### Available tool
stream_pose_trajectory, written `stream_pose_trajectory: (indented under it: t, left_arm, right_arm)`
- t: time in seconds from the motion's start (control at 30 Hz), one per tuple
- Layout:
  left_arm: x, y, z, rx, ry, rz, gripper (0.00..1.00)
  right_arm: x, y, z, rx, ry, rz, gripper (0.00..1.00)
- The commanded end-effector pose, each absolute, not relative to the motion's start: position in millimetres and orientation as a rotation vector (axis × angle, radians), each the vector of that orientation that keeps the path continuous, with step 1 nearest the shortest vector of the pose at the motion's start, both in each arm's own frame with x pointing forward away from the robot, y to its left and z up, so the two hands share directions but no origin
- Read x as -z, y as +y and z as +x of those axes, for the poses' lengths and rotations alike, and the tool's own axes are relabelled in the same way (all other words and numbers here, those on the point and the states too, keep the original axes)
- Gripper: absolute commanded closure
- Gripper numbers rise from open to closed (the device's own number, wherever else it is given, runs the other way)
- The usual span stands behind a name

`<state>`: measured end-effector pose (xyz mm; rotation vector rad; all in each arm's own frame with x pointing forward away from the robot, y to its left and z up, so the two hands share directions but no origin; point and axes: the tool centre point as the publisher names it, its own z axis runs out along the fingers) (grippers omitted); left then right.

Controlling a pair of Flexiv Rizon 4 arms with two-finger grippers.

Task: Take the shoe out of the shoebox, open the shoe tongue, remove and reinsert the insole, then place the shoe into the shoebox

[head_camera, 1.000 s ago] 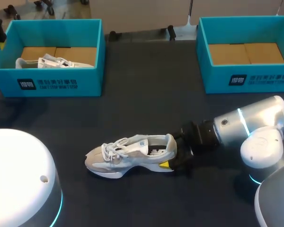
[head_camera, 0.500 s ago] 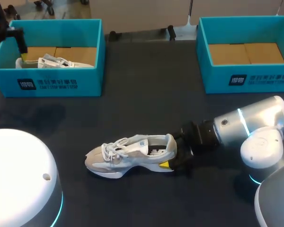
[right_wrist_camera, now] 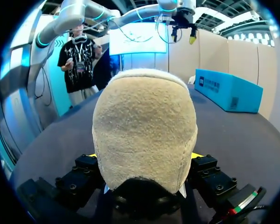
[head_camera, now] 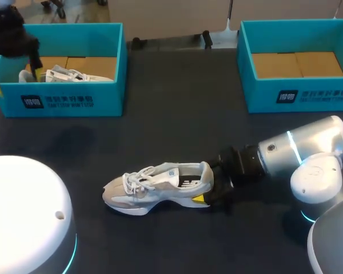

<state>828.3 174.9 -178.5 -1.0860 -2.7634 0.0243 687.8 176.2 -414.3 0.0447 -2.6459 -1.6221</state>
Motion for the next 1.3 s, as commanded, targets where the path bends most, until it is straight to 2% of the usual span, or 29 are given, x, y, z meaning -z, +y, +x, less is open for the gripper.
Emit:
stream_pose_trajectory:
  t: [0.03,0.13,0.53,0.77,0.93,1.03,1.3]
  left_arm:
    - [186,138,792,-0.043,-2.966,-0.527,0.0]
    - [200,117,780,0.113,-2.968,0.042,0.0]
    - [200,117,780,0.113,-2.968,0.042,0.0]
    - [214,74,741,0.132,-2.853,0.544,0.0]
    - [232,27,711,0.177,-2.729,1.126,0.0]
    - [239,8,700,0.161,-2.7,1.22,0.0]
    - [239,8,700,0.161,-2.7,1.22,0.0]
  right_arm:
    - [413,177,688,1.613,-2.651,0.043,1.0]
    - [413,177,688,1.613,-2.651,0.043,1.0]
    - [413,177,688,1.613,-2.651,0.043,1.0]
    - [413,177,688,1.613,-2.651,0.043,1.0]
    - [413,177,688,1.613,-2.651,0.043,1.0]
    - [413,177,688,1.613,-2.651,0.043,1.0]
    - [413,177,688,1.613,-2.651,0.043,1.0]
